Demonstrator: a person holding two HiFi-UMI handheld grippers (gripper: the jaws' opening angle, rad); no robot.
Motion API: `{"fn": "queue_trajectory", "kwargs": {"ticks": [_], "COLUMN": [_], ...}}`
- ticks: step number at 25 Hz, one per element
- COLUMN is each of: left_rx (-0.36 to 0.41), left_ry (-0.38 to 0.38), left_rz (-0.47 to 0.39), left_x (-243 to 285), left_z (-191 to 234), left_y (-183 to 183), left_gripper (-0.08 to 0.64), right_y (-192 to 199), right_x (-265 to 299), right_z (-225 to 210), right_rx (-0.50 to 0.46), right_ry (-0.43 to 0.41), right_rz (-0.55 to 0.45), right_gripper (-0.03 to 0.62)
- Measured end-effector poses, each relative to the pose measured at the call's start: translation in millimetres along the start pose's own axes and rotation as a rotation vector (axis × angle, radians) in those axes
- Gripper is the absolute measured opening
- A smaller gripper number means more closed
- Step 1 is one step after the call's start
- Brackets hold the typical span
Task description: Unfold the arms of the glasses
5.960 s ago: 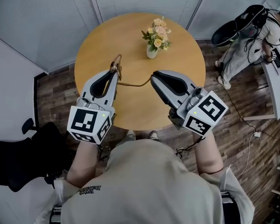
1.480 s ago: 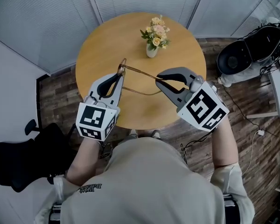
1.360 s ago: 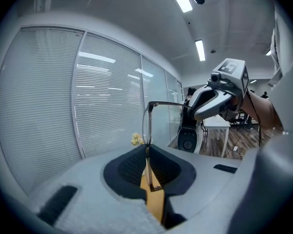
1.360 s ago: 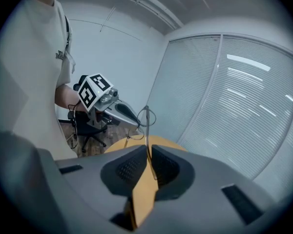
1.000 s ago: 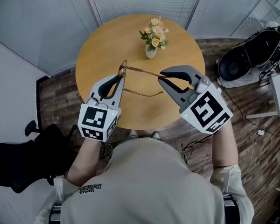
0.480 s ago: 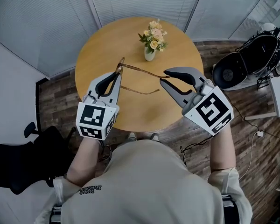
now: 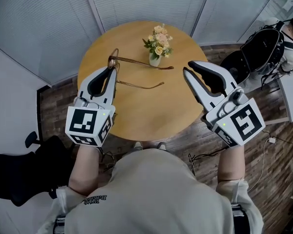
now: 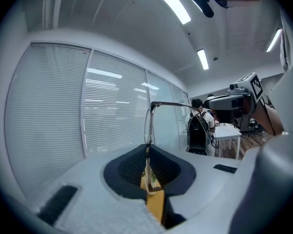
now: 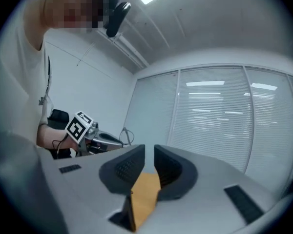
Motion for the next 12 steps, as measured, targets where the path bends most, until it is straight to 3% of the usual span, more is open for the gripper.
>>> {"fn": "queue_trajectory", "kwargs": {"ticks": [7,12], "left_rx": [-0.007,-0.020], "left_ry": [-0.013,-0.007], "left_rz": [-0.073,-0.104], "left_x": [-12,-20], "left_z": [51,49], "left_y": [-6,-9], "left_gripper": [0.038,0.038], "right_y": [1,4], "right_x": [22,7], "right_z": [-8,-16], "right_rx": [0.113,0.167], "right_ry": [0.207,0.297], "right_rz": [-0.111,-0.178], "right_gripper": [0.060,0.057]}}
Point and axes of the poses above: the fingertips, and each gripper's own axes: x forward along the fingers, z to its left, y out of its underside, the point moved 8 cm from there along -x, backward along the fingers, and after that the axes turned 8 degrees about -x, right-handed, at the moved point
